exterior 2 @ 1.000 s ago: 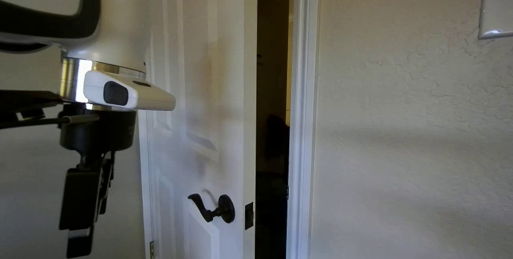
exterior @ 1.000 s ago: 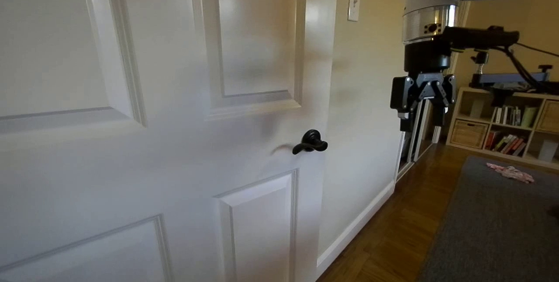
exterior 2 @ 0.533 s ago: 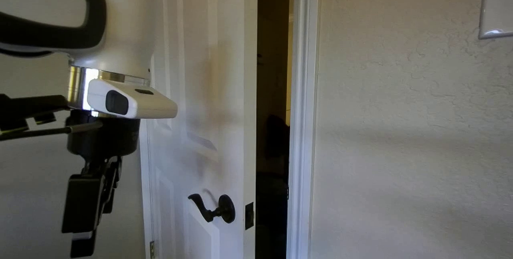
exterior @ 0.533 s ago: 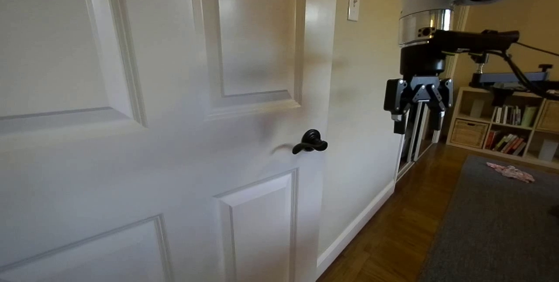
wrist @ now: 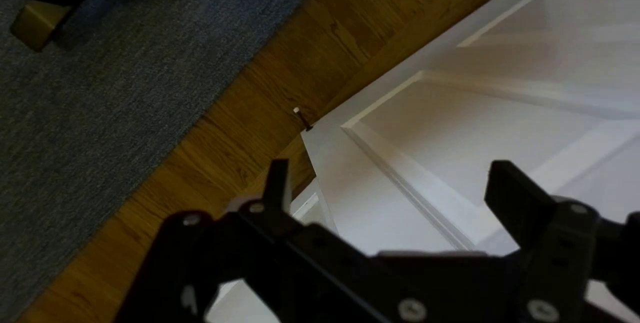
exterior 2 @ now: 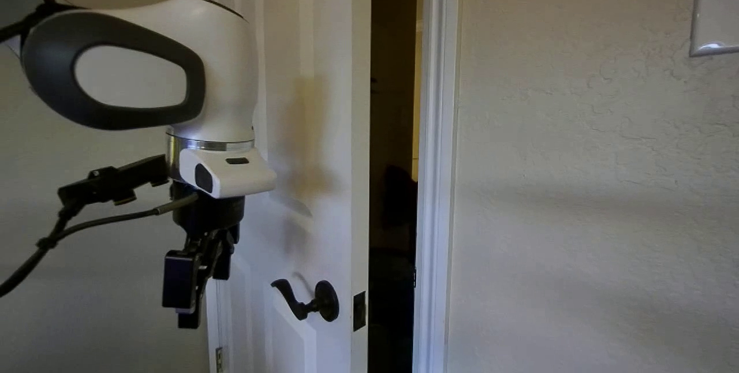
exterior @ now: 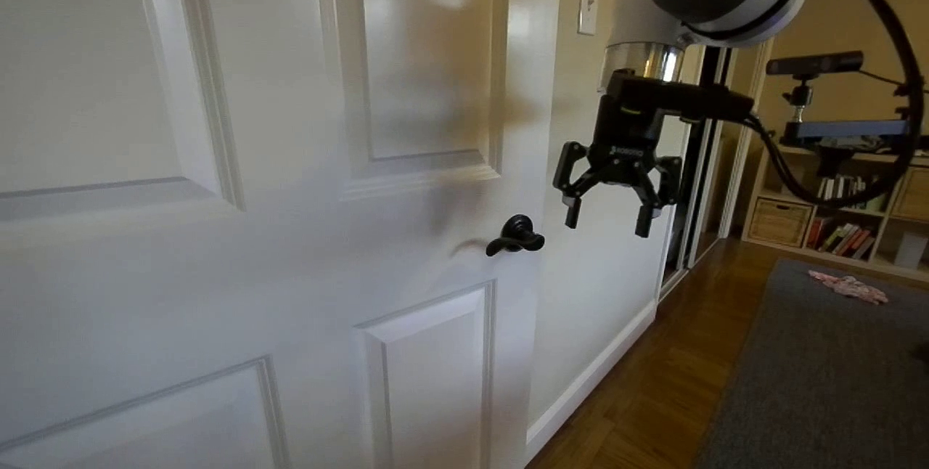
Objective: Open the door
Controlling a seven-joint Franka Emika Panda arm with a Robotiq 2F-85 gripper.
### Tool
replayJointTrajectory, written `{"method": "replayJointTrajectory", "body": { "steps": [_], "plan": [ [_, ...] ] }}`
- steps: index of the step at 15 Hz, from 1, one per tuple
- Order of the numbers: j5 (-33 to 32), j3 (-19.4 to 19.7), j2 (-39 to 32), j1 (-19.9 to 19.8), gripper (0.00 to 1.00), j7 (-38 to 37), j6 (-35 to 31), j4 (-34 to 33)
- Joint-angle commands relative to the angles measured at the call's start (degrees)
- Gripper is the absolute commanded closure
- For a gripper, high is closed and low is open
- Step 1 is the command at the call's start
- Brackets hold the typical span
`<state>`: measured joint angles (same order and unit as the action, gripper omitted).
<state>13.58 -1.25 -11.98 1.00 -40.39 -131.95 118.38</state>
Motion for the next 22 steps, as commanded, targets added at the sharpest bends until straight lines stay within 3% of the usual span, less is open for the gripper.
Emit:
{"method": "replayJointTrajectory", "body": {
  "steps": [1, 6, 12, 22],
  "plan": [
    [-0.2, 1.4, -4.5, 2.3, 0.0, -10.3, -3.9, -5.0],
    [1.2, 1.6, -8.9, 3.5, 0.0, -23.0, -6.3, -10.2],
    [0.1, 2.0, -13.4, 4.8, 0.0, -32.4, -9.0, -14.2],
    [-1.5, 3.1, -16.2, 6.3, 0.0, -37.2, -11.6, -14.2]
  ]
}}
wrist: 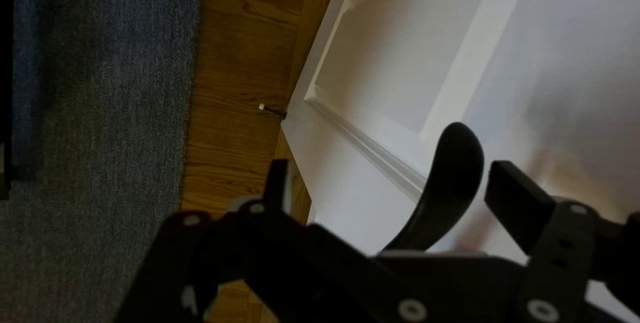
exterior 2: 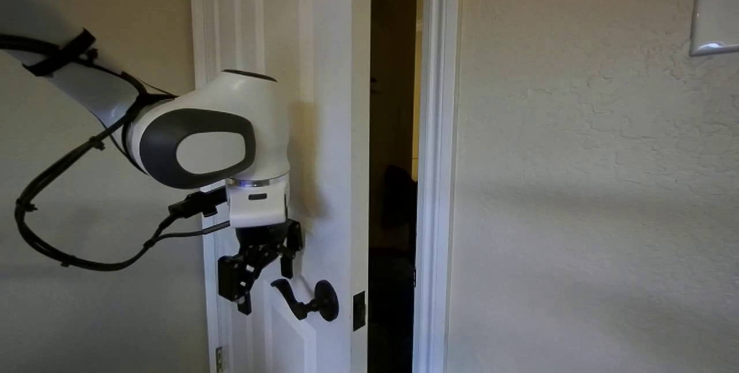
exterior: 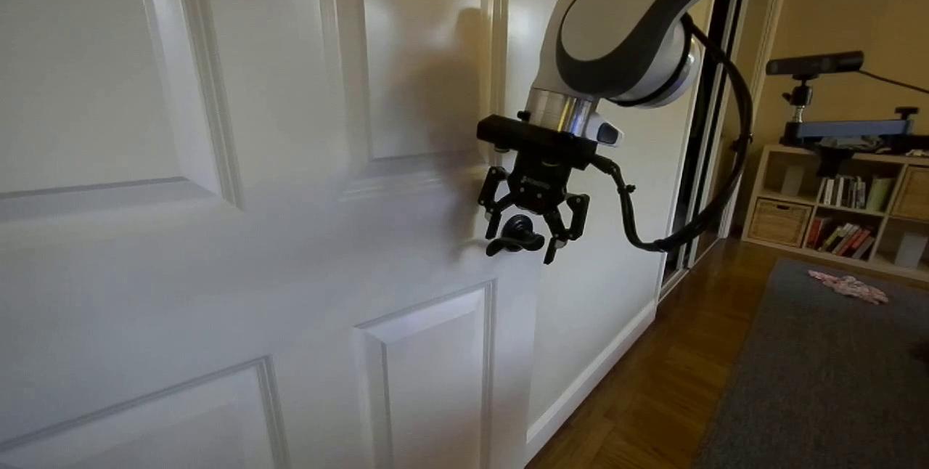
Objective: Open the door
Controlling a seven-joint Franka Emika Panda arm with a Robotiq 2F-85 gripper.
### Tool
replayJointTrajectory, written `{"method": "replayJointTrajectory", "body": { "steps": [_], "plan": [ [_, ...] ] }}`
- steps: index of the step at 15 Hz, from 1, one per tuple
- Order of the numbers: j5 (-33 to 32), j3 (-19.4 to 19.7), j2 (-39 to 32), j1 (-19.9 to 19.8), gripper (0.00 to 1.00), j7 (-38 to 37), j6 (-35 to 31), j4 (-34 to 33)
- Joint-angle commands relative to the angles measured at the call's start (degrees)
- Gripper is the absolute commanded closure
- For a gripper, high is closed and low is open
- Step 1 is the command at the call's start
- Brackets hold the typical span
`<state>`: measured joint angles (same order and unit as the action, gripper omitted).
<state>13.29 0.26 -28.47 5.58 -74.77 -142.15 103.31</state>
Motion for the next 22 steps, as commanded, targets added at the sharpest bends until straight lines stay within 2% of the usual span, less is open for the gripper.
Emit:
{"method": "replayJointTrajectory", "body": {
  "steps": [1, 7, 15, 22],
  "plan": [
    [-1.3, 1.6, 0.3, 1.9, 0.0, -2.8, -1.3, 1.0],
    [-1.4, 1.5, 1.6, 2.2, 0.0, -2.0, -1.4, 2.7],
    [-4.2, 4.5, 1.1, 2.0, 0.0, -3.0, -3.4, 2.0],
    [-2.6, 3.7, 1.5, 1.7, 0.0, -2.0, -4.7, 4.3]
  ]
}}
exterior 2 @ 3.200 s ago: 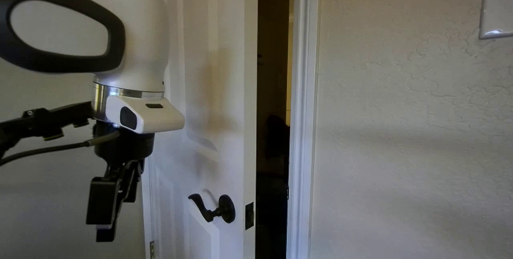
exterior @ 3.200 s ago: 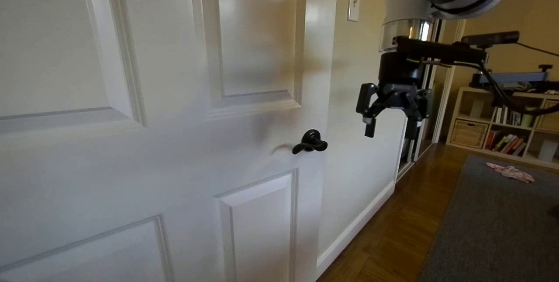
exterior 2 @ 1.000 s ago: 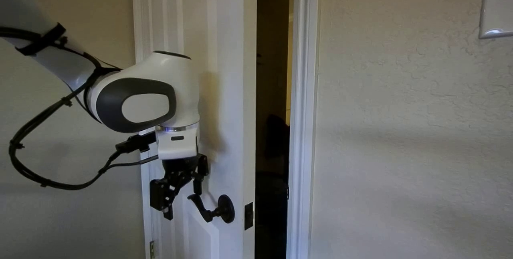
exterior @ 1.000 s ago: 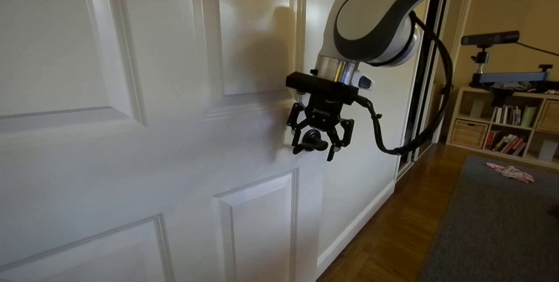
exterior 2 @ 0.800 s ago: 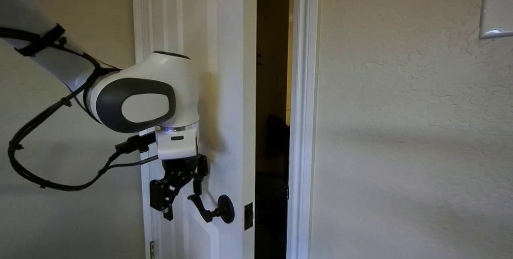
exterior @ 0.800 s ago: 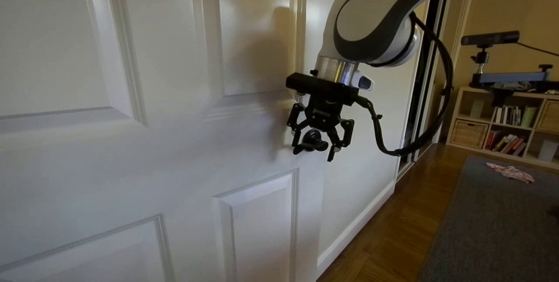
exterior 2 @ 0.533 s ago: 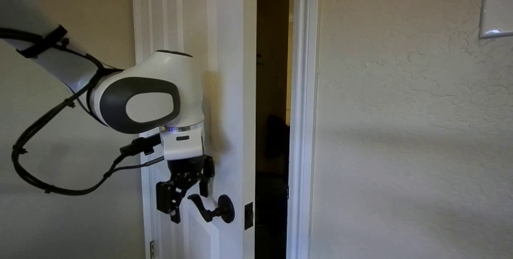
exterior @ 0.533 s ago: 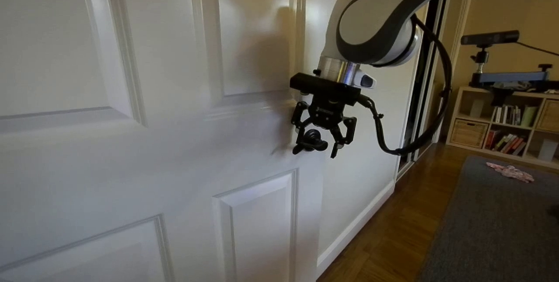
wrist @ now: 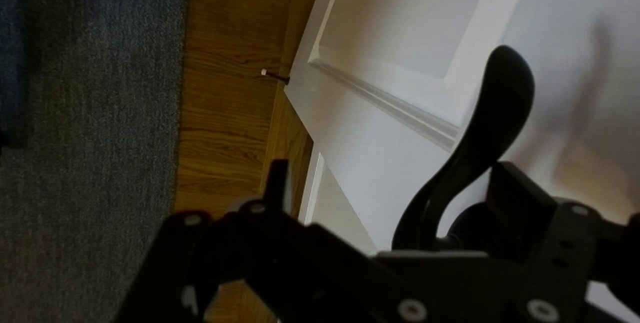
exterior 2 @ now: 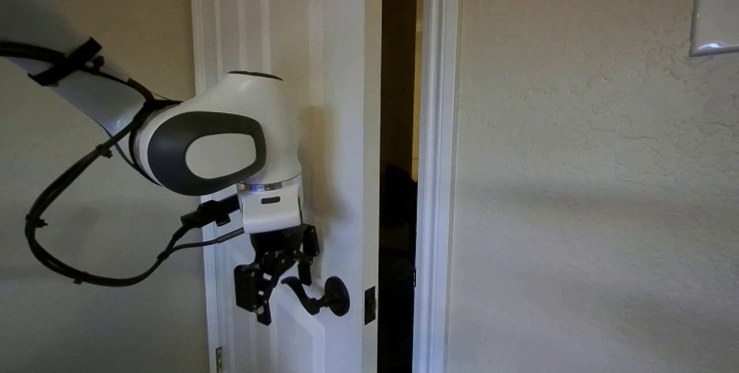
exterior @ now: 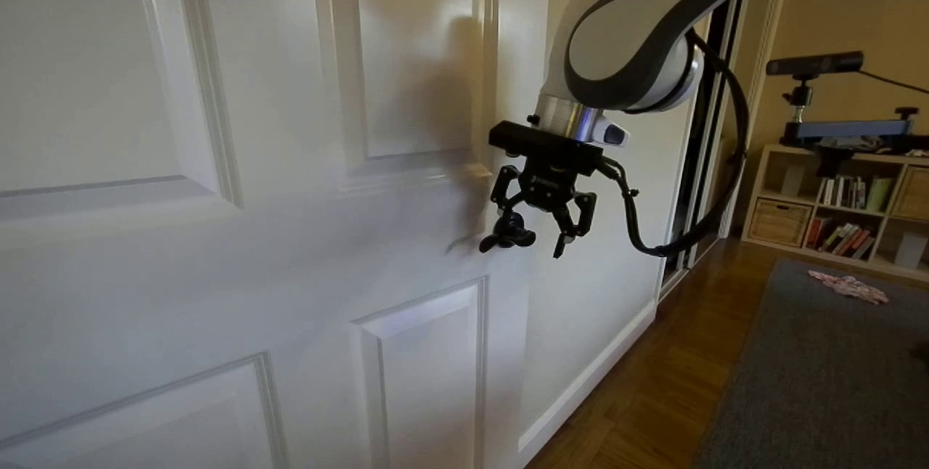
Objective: Open the door
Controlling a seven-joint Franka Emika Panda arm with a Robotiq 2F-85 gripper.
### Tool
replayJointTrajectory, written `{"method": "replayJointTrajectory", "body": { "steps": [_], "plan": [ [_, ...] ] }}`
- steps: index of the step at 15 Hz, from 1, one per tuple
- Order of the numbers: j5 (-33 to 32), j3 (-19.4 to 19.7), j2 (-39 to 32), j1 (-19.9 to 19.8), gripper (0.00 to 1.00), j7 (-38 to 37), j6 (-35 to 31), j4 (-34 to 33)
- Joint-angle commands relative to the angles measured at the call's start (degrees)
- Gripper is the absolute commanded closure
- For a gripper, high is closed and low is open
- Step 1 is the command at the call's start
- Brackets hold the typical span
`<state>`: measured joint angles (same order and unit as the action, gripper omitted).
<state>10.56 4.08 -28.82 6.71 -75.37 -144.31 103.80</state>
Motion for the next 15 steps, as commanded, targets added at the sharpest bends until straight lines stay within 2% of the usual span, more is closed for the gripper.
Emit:
{"method": "replayJointTrajectory", "body": {
  "steps": [1, 9, 15],
  "plan": [
    [0.3, -0.3, 1.5, 0.5, 0.0, -1.1, -3.0, 4.0],
    [0.7, -1.7, 1.2, 0.6, 0.0, 0.8, -8.6, 7.6],
    [0.5, -2.6, 5.3, 1.1, 0.0, 2.2, -9.5, 12.6]
  ]
}}
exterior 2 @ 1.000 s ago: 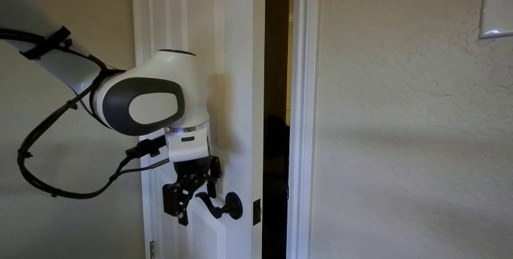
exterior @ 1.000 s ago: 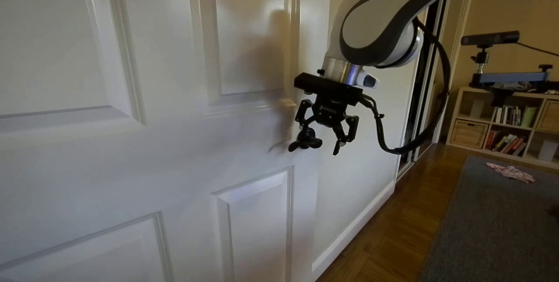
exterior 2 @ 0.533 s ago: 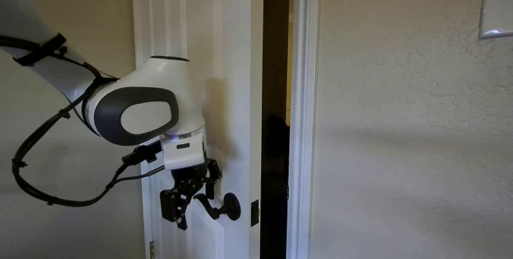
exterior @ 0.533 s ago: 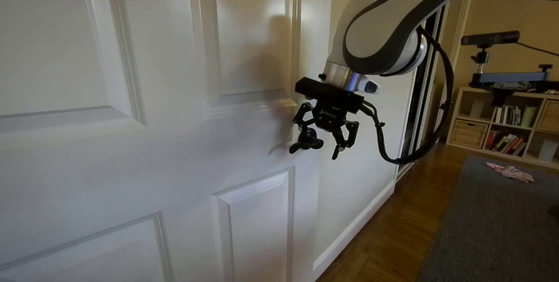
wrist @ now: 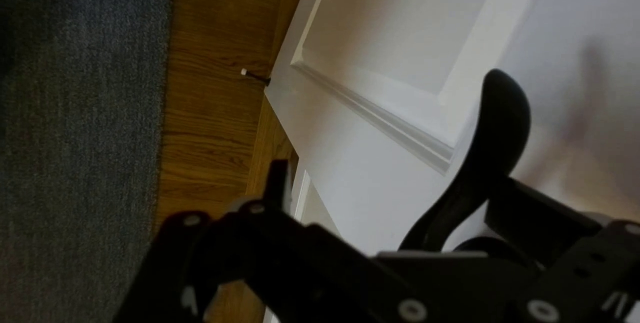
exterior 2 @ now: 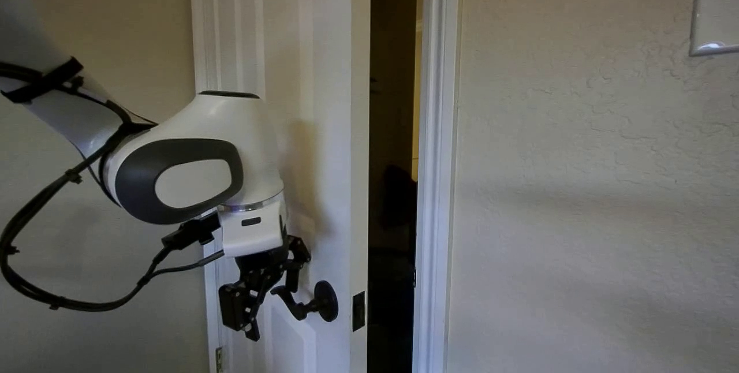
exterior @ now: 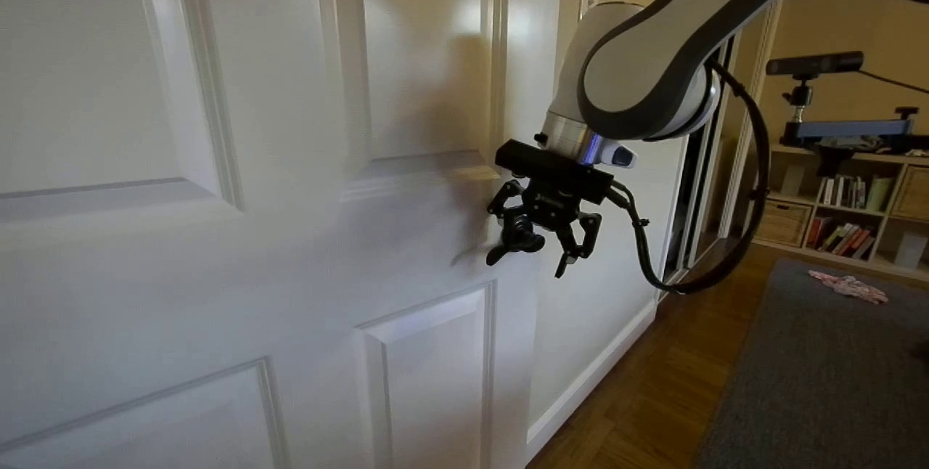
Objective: Open the door
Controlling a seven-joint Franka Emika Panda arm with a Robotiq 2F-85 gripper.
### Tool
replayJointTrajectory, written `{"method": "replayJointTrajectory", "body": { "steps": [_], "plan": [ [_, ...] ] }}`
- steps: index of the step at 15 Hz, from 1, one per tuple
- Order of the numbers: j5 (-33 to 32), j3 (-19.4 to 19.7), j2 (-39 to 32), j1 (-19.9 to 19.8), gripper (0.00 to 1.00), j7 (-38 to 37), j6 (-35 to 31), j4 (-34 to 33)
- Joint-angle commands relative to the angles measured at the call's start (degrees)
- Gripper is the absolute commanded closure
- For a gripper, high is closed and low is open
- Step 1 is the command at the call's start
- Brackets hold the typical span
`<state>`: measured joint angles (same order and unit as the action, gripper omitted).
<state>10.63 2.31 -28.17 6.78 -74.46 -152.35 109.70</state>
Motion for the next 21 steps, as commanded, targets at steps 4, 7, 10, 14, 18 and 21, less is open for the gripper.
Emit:
{"method": "replayJointTrajectory", "body": {
  "steps": [4, 7, 10, 14, 18, 21],
  "plan": [
    [2.3, -4.0, 9.2, 0.5, 0.0, 4.7, -0.7, 11.9],
    [2.5, -5.1, 12.8, 0.6, 0.0, 5.8, -0.2, 16.1],
    [1.3, -4.7, 15.6, 0.9, 0.0, 5.4, -1.2, 18.0],
    [0.4, -4.2, 17.1, 0.6, 0.0, 5.0, -2.3, 16.4],
    [0.7, -3.9, 15.0, -0.1, 0.0, 5.4, -3.9, 12.9],
    [0.8, -3.4, 12.7, -0.6, 0.0, 6.0, -4.4, 10.1]
  ]
}}
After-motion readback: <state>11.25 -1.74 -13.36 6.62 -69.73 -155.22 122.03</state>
